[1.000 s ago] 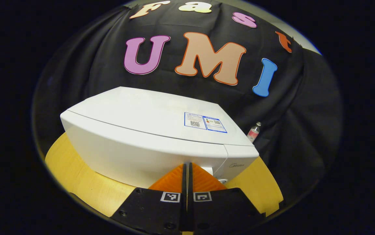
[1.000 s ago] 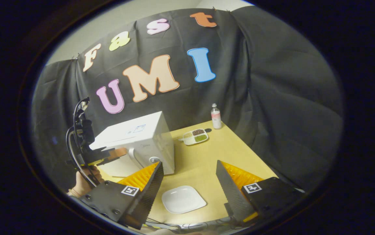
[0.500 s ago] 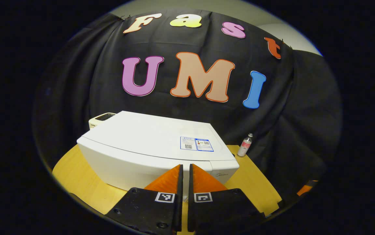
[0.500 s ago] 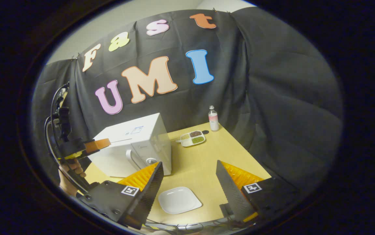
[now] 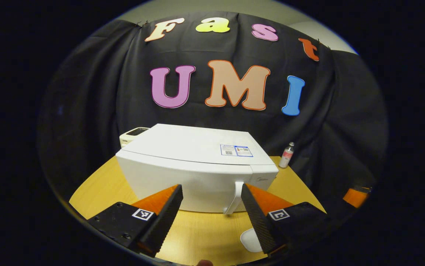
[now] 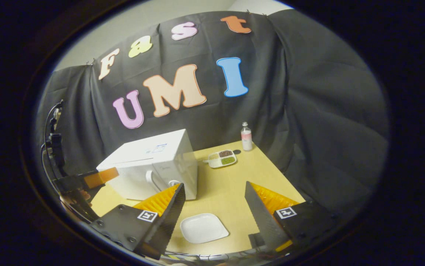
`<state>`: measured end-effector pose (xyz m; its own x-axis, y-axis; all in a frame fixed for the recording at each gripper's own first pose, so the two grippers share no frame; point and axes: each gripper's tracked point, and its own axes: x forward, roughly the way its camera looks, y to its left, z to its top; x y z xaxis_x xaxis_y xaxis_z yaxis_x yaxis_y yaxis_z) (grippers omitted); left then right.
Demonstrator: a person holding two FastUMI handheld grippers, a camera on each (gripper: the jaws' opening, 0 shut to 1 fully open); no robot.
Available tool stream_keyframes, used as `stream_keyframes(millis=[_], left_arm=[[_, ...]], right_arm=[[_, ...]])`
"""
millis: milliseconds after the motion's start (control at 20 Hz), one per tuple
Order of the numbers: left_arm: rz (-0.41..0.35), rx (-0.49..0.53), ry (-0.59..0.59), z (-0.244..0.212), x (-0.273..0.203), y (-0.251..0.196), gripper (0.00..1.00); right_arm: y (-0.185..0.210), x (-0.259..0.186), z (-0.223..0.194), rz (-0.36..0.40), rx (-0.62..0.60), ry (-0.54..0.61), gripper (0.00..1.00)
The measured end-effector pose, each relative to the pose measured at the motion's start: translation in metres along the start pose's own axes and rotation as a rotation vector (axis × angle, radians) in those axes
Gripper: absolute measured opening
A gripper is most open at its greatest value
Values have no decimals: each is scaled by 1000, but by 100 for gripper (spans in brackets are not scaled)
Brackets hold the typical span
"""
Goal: Open the microwave oven with the left hand, put the food in, and close the microwave oven.
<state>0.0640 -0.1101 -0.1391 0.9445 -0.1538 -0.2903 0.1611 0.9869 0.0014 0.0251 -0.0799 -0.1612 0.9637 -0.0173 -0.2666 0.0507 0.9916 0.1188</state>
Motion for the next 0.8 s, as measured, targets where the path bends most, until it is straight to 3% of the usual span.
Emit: stream_keyframes(millis=[250,300,350,600,800], left_arm=[[23,-14,-20,12,-24,5,97],[26,-22,-33,18,-30,5,97],[31,-28,-56,27,-38,6,97],[78,-21,-185,73,-64,11,96],[90,-32,-214,80,-66,5,96]], right_arm=[[1,1,20,20,-25,-29,91],[0,1,26,24,-40,-43,99],[-1,2,32,26,-53,-57,91],[-4,0,64,31,-85,-126,91],[-2,-4,74,55,-87,-150,91]])
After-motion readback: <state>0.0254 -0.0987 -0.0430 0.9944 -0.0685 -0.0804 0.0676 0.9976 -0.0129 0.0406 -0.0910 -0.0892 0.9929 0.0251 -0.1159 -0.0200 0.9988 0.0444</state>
